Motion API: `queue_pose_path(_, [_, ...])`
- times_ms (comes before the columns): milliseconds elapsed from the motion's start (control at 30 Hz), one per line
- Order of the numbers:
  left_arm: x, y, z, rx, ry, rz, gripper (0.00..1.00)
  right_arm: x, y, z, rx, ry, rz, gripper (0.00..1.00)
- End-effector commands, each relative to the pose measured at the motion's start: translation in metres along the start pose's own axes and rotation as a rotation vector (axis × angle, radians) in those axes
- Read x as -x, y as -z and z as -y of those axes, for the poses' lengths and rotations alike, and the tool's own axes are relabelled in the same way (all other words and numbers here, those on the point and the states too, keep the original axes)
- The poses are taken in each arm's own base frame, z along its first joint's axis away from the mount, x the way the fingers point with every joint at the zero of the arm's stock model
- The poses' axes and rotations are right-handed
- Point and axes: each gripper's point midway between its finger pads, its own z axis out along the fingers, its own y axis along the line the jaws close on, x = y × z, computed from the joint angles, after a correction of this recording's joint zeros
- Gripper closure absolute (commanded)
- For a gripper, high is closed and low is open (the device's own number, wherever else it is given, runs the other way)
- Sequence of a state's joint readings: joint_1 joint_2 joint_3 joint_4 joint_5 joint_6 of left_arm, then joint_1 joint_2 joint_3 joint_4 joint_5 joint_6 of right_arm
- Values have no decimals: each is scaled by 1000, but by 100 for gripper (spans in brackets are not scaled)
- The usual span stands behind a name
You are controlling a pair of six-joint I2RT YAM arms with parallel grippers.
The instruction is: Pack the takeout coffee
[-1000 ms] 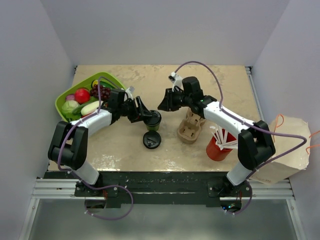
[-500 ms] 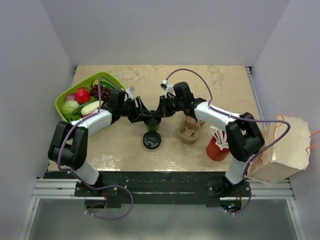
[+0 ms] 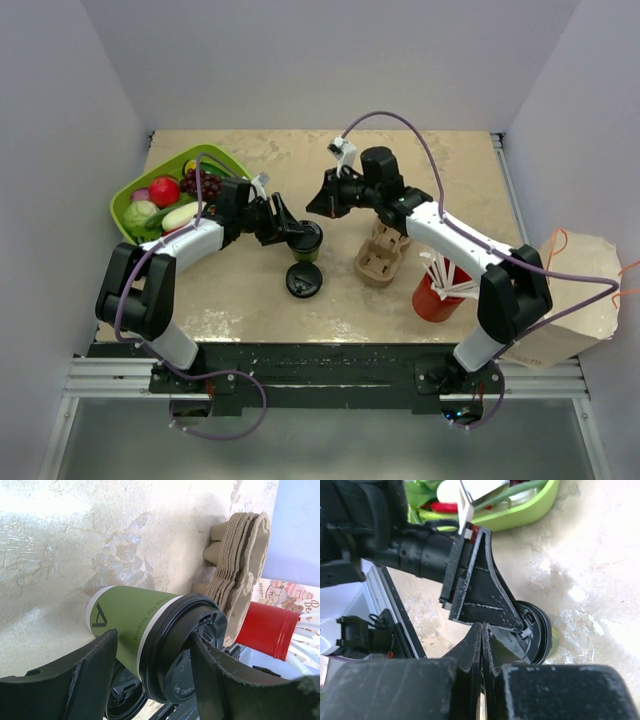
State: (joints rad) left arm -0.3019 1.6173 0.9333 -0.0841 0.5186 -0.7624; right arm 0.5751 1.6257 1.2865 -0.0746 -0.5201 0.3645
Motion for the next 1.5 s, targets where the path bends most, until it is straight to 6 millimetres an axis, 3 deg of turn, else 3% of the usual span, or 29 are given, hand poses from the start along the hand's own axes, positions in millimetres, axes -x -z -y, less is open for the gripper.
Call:
queue_pose_path(0, [-30, 0, -56, 215, 13, -84, 38, -62, -19, 36, -58, -60, -152, 100])
queue_pose_path(100, [-29, 0, -57, 219, 10, -86, 38, -123, -21, 74, -184, -144, -315, 100])
queue_pose_path(133, [-28, -1, -57, 221, 9, -83, 37, -147, -22, 100, -296, -174, -371, 100])
queue_pose_path(200, [-28, -1, -57, 226, 9, -90, 37, -165, -16, 112, -362, -208, -419, 100])
queue_pose_path(267, [-28, -1, -57, 223, 8, -85, 37, -156, -16, 109, -354, -191, -391, 100])
queue_pose_path(367, [-25, -1, -53, 208, 6, -76, 37, -117, -19, 85, -265, -146, -299, 100])
queue_pose_path(433, [-23, -1, -50, 200, -1, -71, 37, -88, -22, 66, -193, -110, -242, 94])
queue_pose_path(467, [-20, -1, -49, 194, -7, -65, 37, -71, -19, 52, -145, -87, -207, 82])
queue_pose_path(600, [-11, -6, -25, 60, -139, -69, 31, -7, 0, 11, -51, 9, -43, 61])
queue_pose_path(700, [0, -12, -11, -6, -212, -66, 27, 14, 14, -2, -46, 40, 48, 44])
queue_pose_path(833, [17, -10, 11, -64, -273, -41, 16, 15, 25, 8, -67, -46, 70, 34])
queue_pose_path(1000, [38, 8, 34, -82, -348, 37, 0, 22, 36, 23, -87, -91, 133, 19])
queue_pose_path(1167, [50, 24, 57, -107, -386, 73, 0, 25, 42, 37, -156, -51, 141, 20])
queue_pose_path(1267, [52, 33, 53, -29, -369, 112, 0, 20, 39, 50, -205, -38, 100, 22])
queue_pose_path(1333, [49, 40, 38, 87, -341, 136, 0, 16, 35, 55, -208, 18, 57, 24])
queue_pose_path(1400, [38, 43, 20, 158, -290, 136, 0, 12, 26, 57, -193, 34, 1, 27])
queue_pose_path(1433, [36, 48, 20, 157, -284, 150, 0, 13, 23, 54, -174, 74, -12, 28])
queue_pose_path(1467, [31, 50, 17, 161, -245, 155, 0, 2, 16, 60, -174, 65, -54, 29])
